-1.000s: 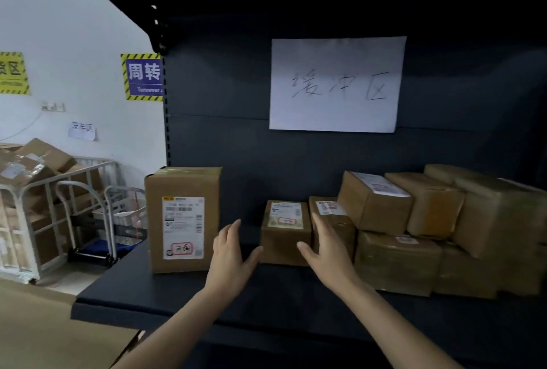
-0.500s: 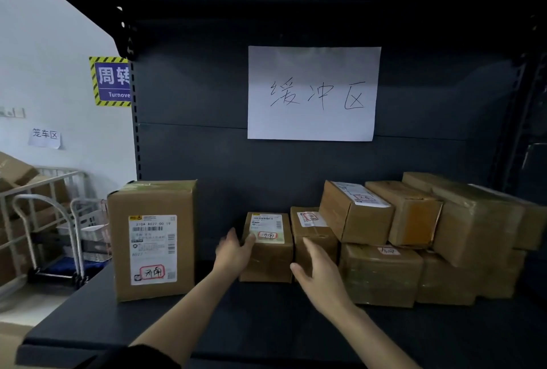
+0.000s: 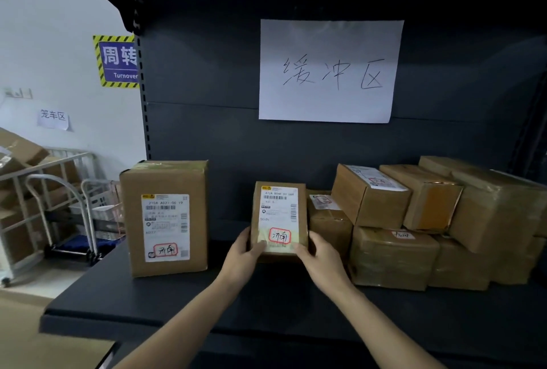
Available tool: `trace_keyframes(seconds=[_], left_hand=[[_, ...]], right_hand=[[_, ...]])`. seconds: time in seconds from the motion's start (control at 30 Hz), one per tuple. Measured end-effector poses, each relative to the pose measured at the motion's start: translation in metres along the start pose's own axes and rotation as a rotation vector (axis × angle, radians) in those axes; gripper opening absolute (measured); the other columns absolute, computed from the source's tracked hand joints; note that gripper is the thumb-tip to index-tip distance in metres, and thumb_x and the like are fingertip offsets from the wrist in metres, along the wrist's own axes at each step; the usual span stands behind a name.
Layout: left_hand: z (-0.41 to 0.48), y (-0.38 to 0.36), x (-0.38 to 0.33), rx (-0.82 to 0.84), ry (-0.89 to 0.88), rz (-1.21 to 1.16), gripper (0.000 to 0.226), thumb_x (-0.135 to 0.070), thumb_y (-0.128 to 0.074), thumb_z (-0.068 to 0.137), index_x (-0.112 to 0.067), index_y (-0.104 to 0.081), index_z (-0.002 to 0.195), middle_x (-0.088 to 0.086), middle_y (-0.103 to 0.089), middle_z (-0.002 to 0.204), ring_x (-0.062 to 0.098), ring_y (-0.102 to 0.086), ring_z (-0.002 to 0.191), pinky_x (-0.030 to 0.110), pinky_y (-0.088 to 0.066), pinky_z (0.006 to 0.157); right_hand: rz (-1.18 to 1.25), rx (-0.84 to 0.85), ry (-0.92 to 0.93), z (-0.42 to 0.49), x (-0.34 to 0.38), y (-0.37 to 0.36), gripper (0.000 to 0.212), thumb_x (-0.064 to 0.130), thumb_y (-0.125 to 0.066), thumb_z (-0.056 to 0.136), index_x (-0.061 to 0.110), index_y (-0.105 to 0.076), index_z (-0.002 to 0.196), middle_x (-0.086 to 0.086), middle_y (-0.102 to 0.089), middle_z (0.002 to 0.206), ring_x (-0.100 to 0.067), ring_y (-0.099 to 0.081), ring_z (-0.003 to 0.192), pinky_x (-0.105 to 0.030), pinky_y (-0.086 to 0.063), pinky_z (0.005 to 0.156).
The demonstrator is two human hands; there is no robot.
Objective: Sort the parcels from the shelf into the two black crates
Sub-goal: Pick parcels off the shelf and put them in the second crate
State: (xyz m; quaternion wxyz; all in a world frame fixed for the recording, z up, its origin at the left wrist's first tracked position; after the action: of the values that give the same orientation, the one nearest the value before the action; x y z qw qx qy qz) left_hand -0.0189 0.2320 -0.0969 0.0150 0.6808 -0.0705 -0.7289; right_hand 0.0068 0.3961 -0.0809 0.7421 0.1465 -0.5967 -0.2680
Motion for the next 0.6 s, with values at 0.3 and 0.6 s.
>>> trace_keyframes(seconds=[0.3, 0.6], left_hand=[[-0.029, 0.019, -0.03, -0.07, -0.323, 0.047, 0.047, -0.013, -0.052, 0.093, -0.037, -0.035, 0.13, -0.024, -0.056, 0.118, -0.011, -0.051, 0.11, 0.011, -0.041, 0.09], [-0.039, 0.032, -0.022, -0.106, -0.316, 0.175, 0.051, -0.005, -0.053, 0.091, -0.028, -0.037, 0.134, -0.02, -0.056, 0.113, -0.003, -0.053, 0.11, 0.012, -0.045, 0.088]], right_hand=[[0.112, -0.082, 0.144, -0.005, 0.036, 0.003, 0.046, 0.018, -0.055, 0.092, 0.017, -0.041, 0.136, 0.001, -0.055, 0.13, -0.012, -0.05, 0.121, -0.027, -0.042, 0.099], [0.121, -0.033, 0.115, -0.013, 0.03, -0.015, 0.047, 0.015, -0.057, 0.09, 0.015, -0.041, 0.134, -0.002, -0.056, 0.13, -0.014, -0.051, 0.12, -0.033, -0.044, 0.101]])
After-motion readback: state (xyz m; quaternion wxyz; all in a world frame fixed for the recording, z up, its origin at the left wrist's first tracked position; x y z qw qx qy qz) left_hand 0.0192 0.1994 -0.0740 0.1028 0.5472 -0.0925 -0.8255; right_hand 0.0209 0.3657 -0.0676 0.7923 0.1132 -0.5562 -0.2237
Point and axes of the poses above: each hand's wrist, its own z-axis towards the middle knuckle, its own y-axis out of the back of the hand, x = y × z, the point moved 4 cm from there along z, towards the middle knuckle
